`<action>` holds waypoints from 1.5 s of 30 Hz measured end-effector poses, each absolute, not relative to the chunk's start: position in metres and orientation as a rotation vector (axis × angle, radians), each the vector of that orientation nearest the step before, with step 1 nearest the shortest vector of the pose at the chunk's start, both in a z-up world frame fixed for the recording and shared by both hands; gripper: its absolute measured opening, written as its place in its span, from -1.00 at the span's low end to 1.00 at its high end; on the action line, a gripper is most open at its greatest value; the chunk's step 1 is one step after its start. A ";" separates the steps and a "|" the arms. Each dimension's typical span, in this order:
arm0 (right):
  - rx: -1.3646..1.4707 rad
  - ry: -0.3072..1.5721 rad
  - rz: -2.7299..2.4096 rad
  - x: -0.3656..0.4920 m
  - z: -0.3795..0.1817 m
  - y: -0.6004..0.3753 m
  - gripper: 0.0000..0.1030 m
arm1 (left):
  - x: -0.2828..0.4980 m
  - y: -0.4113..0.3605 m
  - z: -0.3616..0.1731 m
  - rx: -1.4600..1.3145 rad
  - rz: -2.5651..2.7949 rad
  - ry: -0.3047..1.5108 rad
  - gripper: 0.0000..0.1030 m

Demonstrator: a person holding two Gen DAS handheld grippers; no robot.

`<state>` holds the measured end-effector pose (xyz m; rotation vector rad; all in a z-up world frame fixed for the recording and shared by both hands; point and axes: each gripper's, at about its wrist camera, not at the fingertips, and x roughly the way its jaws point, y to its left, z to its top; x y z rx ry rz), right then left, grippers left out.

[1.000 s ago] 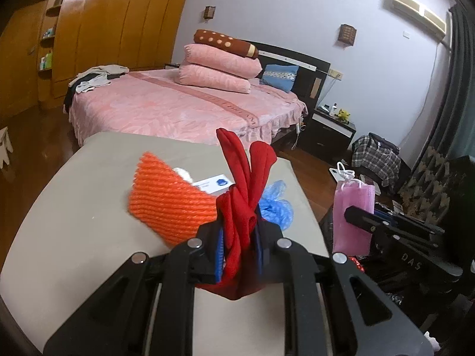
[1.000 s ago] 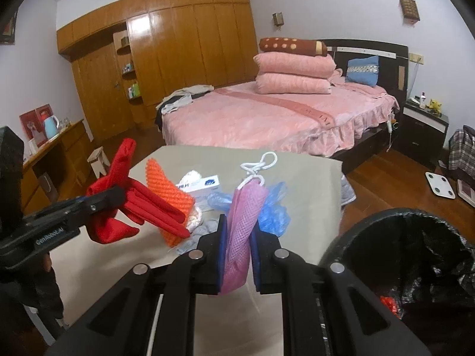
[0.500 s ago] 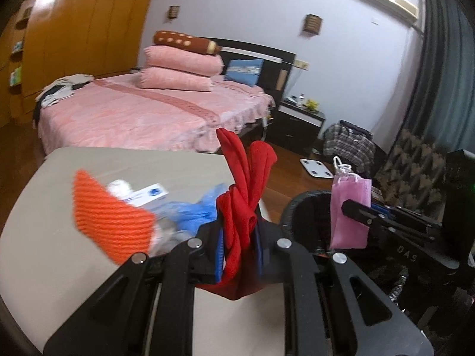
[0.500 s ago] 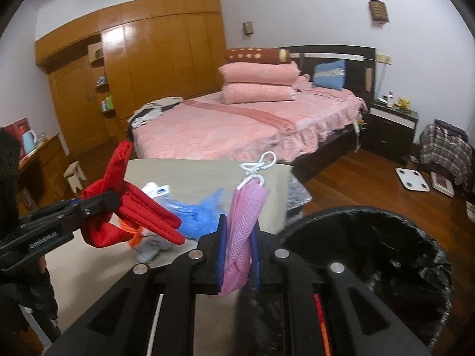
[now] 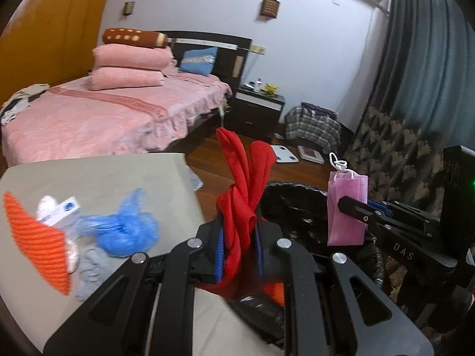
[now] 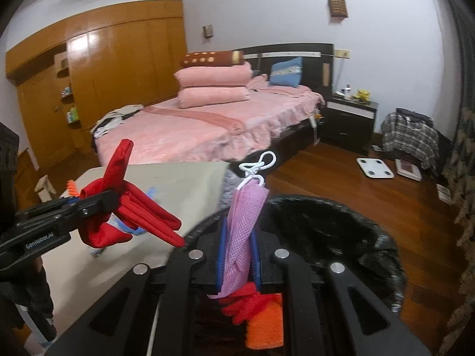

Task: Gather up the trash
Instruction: 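Carry both tools over the bin and open them, dropping glove and pink bag, then move both open tools back over the pile on the table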

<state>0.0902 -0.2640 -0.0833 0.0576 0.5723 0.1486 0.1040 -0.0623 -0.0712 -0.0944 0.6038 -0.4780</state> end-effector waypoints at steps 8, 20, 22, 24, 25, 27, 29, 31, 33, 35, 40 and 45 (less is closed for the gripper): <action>0.065 0.592 0.058 0.089 -0.094 -0.308 -0.67 | 0.121 -0.116 -0.087 -0.049 -0.570 0.642 -0.70; 0.065 0.596 -0.034 0.082 -0.108 -0.335 0.63 | 0.125 -0.114 -0.102 -0.024 -0.539 0.662 0.49; 0.076 0.586 -0.033 0.080 -0.107 -0.332 0.89 | 0.119 -0.101 -0.099 -0.013 -0.495 0.641 0.62; 0.087 0.576 -0.019 0.080 -0.106 -0.327 0.89 | 0.114 -0.079 -0.096 -0.011 -0.439 0.629 0.69; 0.090 0.577 -0.004 0.082 -0.106 -0.322 0.89 | 0.112 -0.071 -0.096 -0.014 -0.421 0.630 0.69; 0.094 0.576 0.026 0.085 -0.104 -0.309 0.89 | 0.109 -0.050 -0.094 -0.022 -0.364 0.625 0.72; 0.096 0.575 0.060 0.090 -0.101 -0.293 0.89 | 0.104 -0.024 -0.093 -0.029 -0.297 0.616 0.73; 0.091 0.573 0.108 0.095 -0.098 -0.271 0.89 | 0.100 0.003 -0.094 -0.038 -0.231 0.617 0.73; 0.083 0.571 0.156 0.099 -0.096 -0.248 0.89 | 0.097 0.022 -0.094 -0.043 -0.183 0.620 0.73; 0.071 0.569 0.199 0.102 -0.096 -0.225 0.89 | 0.093 0.046 -0.095 -0.046 -0.124 0.623 0.73; 0.026 0.579 0.305 0.110 -0.101 -0.167 0.89 | 0.084 0.087 -0.099 -0.052 -0.018 0.633 0.73; 0.006 0.602 0.375 0.117 -0.113 -0.121 0.88 | 0.076 0.118 -0.107 -0.063 0.050 0.644 0.73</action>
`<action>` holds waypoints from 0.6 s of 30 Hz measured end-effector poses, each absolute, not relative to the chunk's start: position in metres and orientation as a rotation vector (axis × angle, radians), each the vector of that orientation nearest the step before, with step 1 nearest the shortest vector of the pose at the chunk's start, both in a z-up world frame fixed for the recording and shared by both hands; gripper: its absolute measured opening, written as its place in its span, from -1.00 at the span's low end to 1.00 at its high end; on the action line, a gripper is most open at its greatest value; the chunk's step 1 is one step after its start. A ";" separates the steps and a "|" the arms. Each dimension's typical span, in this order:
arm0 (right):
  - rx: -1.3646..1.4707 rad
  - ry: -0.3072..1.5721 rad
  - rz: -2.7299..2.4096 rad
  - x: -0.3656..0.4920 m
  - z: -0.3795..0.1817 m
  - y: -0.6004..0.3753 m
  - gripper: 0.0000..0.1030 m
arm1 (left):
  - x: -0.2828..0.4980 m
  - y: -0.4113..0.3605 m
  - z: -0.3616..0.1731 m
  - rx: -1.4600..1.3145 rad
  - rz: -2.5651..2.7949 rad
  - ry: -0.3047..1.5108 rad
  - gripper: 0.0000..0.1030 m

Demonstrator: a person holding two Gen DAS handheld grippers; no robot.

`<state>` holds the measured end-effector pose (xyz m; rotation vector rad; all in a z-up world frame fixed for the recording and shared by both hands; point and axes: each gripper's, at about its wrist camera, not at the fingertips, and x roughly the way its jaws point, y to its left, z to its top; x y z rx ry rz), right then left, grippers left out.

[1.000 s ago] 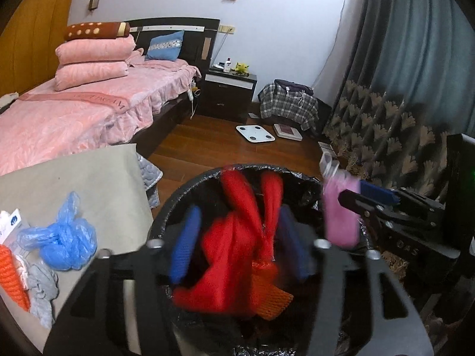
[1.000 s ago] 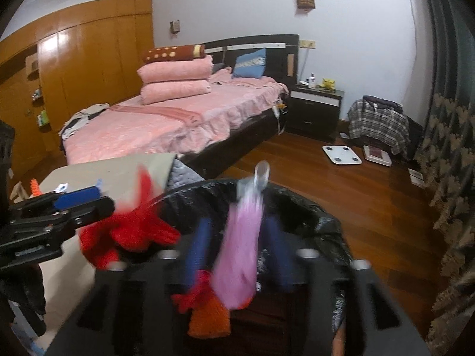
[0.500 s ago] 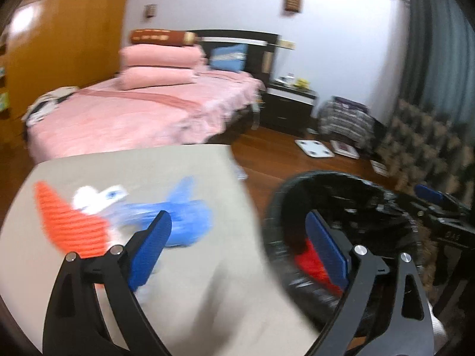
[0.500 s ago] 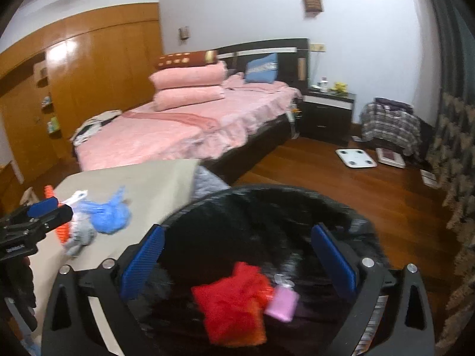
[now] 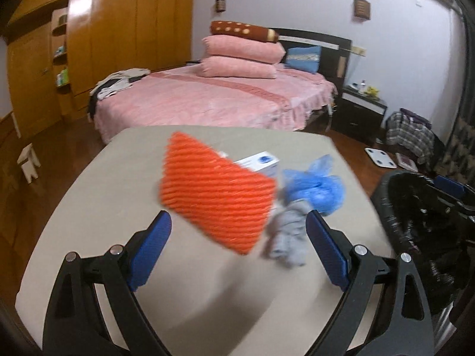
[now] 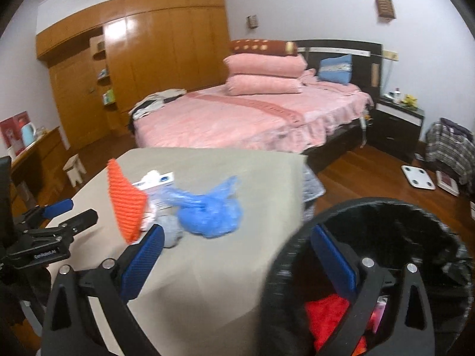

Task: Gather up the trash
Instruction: 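Move both open tools back over the pile on the table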

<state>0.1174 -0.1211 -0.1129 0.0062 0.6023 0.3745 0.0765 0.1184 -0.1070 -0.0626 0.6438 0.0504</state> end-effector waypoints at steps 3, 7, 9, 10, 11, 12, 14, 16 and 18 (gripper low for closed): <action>-0.003 0.624 0.393 0.122 -0.123 -0.100 0.88 | 0.075 0.132 -0.114 -0.061 0.077 0.650 0.73; -0.015 0.654 0.394 0.128 -0.138 -0.081 0.88 | 0.079 0.145 -0.124 -0.067 0.095 0.669 0.73; -0.030 0.674 0.391 0.133 -0.146 -0.071 0.88 | 0.080 0.149 -0.130 -0.073 0.102 0.679 0.73; -0.037 0.686 0.391 0.135 -0.151 -0.067 0.88 | 0.081 0.152 -0.132 -0.077 0.104 0.685 0.73; -0.040 0.693 0.391 0.137 -0.154 -0.065 0.88 | 0.082 0.156 -0.134 -0.080 0.106 0.690 0.73; -0.046 0.703 0.390 0.139 -0.158 -0.061 0.88 | 0.083 0.157 -0.136 -0.082 0.109 0.694 0.73; -0.056 0.717 0.389 0.141 -0.163 -0.055 0.88 | 0.086 0.162 -0.139 -0.082 0.115 0.704 0.73; -0.064 0.727 0.392 0.144 -0.167 -0.047 0.88 | 0.088 0.169 -0.143 -0.084 0.122 0.716 0.73; -0.072 0.732 0.400 0.145 -0.169 -0.039 0.88 | 0.088 0.173 -0.146 -0.087 0.125 0.723 0.73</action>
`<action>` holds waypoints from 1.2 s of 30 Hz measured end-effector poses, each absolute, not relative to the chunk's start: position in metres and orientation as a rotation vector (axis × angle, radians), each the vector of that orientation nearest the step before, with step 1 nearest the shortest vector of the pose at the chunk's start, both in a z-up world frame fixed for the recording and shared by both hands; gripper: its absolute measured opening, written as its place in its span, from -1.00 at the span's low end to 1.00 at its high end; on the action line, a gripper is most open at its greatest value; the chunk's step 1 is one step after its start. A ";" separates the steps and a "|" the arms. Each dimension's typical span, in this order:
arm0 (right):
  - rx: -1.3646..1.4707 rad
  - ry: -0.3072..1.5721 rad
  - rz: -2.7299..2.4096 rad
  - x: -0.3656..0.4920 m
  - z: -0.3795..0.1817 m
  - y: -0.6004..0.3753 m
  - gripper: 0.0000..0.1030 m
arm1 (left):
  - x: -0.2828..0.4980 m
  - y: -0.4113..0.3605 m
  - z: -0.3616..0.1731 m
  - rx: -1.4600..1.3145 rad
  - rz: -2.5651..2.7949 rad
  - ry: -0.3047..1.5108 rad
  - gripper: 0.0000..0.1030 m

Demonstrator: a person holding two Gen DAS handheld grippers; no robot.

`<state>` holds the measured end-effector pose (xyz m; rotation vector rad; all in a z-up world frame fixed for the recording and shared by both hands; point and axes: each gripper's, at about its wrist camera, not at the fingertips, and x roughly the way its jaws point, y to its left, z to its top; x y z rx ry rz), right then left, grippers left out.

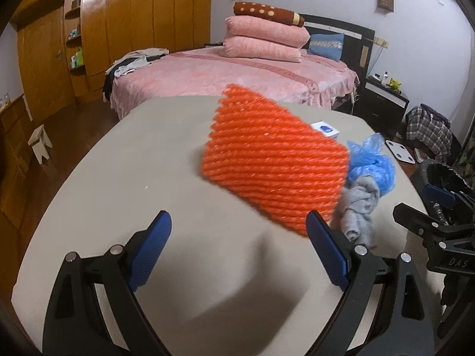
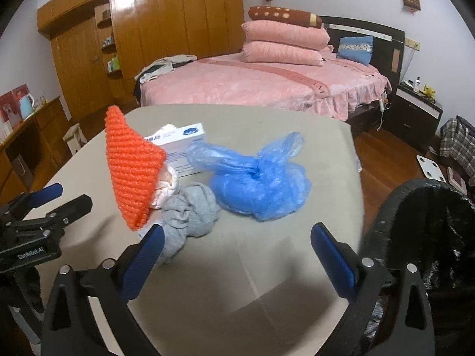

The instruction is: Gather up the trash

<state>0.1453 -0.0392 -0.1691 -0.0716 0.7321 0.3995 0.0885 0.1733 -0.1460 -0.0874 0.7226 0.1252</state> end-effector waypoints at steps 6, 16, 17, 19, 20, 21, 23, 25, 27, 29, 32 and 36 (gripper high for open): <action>-0.095 0.739 0.419 0.151 -0.173 -0.016 0.86 | 0.090 0.186 -0.152 -0.105 0.139 0.733 0.73; -0.113 0.809 0.423 0.168 -0.188 0.011 0.56 | 0.093 0.196 -0.156 -0.128 0.144 0.742 0.73; -0.113 0.817 0.429 0.170 -0.190 0.013 0.48 | 0.093 0.196 -0.157 -0.129 0.144 0.744 0.73; -0.125 0.846 0.456 0.173 -0.195 0.019 0.28 | 0.094 0.197 -0.157 -0.131 0.142 0.746 0.73; -0.126 0.871 0.487 0.175 -0.198 0.023 0.07 | 0.093 0.197 -0.157 -0.135 0.143 0.747 0.73; -0.120 0.876 0.501 0.175 -0.199 0.023 0.02 | 0.093 0.197 -0.158 -0.138 0.144 0.748 0.73; -0.112 0.870 0.518 0.173 -0.198 0.022 -0.19 | 0.093 0.199 -0.159 -0.148 0.147 0.750 0.73; -0.104 0.871 0.530 0.170 -0.197 0.019 -0.22 | 0.094 0.201 -0.160 -0.154 0.150 0.752 0.73; -0.088 0.860 0.539 0.164 -0.190 0.013 -0.23 | 0.093 0.200 -0.159 -0.154 0.149 0.749 0.73; -0.092 0.848 0.546 0.159 -0.187 0.010 -0.23 | 0.092 0.199 -0.157 -0.145 0.147 0.740 0.73; -0.109 0.840 0.550 0.151 -0.182 -0.003 -0.23 | 0.090 0.193 -0.153 -0.131 0.133 0.731 0.73; -0.117 0.844 0.505 0.149 -0.183 -0.020 -0.22 | 0.088 0.178 -0.153 -0.137 0.104 0.728 0.73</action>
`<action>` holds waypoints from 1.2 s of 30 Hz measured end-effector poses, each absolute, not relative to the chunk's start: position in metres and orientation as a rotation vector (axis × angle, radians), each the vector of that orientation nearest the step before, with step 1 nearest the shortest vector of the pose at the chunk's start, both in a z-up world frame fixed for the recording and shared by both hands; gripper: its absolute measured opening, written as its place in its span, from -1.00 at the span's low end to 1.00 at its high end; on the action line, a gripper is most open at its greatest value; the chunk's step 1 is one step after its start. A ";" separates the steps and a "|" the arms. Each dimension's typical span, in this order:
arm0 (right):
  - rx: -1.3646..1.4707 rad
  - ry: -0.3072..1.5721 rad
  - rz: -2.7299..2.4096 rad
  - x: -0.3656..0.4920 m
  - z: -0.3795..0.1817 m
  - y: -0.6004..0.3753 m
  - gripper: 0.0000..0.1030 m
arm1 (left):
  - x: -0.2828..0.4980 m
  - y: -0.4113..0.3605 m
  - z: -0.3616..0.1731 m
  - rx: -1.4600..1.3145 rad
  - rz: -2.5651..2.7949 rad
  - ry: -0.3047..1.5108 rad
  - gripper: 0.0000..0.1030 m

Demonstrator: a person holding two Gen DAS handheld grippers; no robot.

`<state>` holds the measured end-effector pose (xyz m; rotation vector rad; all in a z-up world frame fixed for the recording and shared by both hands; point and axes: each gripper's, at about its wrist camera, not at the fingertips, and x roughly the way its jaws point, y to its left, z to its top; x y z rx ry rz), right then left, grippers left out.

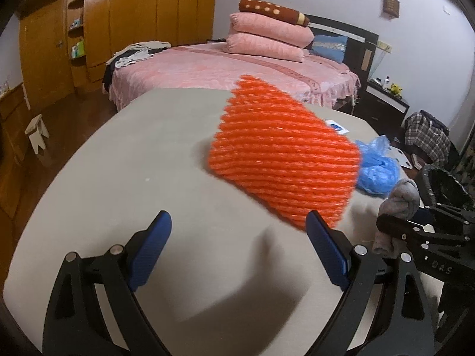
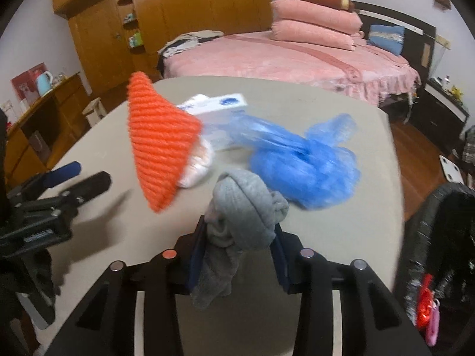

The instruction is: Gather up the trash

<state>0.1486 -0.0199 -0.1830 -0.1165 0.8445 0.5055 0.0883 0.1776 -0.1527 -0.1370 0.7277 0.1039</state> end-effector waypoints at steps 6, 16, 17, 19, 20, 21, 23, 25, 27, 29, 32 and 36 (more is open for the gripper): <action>-0.059 0.862 0.412 0.165 -0.187 -0.054 -0.22 | 0.097 0.146 -0.155 -0.127 0.041 0.740 0.73; -0.054 0.868 0.385 0.172 -0.198 -0.065 -0.22 | 0.132 0.120 -0.171 -0.098 0.055 0.840 0.73; -0.059 0.868 0.386 0.172 -0.199 -0.064 -0.22 | 0.134 0.122 -0.172 -0.103 0.060 0.846 0.70; -0.062 0.869 0.384 0.169 -0.200 -0.064 -0.22 | 0.135 0.125 -0.174 -0.118 0.064 0.859 0.50; -0.063 0.869 0.384 0.168 -0.200 -0.064 -0.22 | 0.136 0.127 -0.176 -0.128 0.062 0.867 0.37; -0.064 0.869 0.383 0.166 -0.201 -0.064 -0.22 | 0.136 0.129 -0.177 -0.140 0.063 0.871 0.23; -0.066 0.867 0.382 0.166 -0.201 -0.064 -0.22 | 0.135 0.133 -0.175 -0.160 0.059 0.865 0.06; -0.069 0.867 0.381 0.165 -0.201 -0.063 -0.22 | 0.133 0.137 -0.174 -0.174 0.052 0.857 -0.14; -0.072 0.866 0.379 0.164 -0.201 -0.062 -0.22 | 0.131 0.139 -0.172 -0.173 0.054 0.850 -0.26; -0.076 0.865 0.377 0.163 -0.201 -0.061 -0.22 | 0.125 0.142 -0.169 -0.172 0.052 0.841 -0.31; -0.082 0.863 0.374 0.161 -0.201 -0.059 -0.22 | 0.114 0.149 -0.165 -0.175 0.043 0.839 -0.33; -0.093 0.860 0.369 0.160 -0.200 -0.057 -0.22 | 0.096 0.156 -0.162 -0.164 0.006 0.848 -0.33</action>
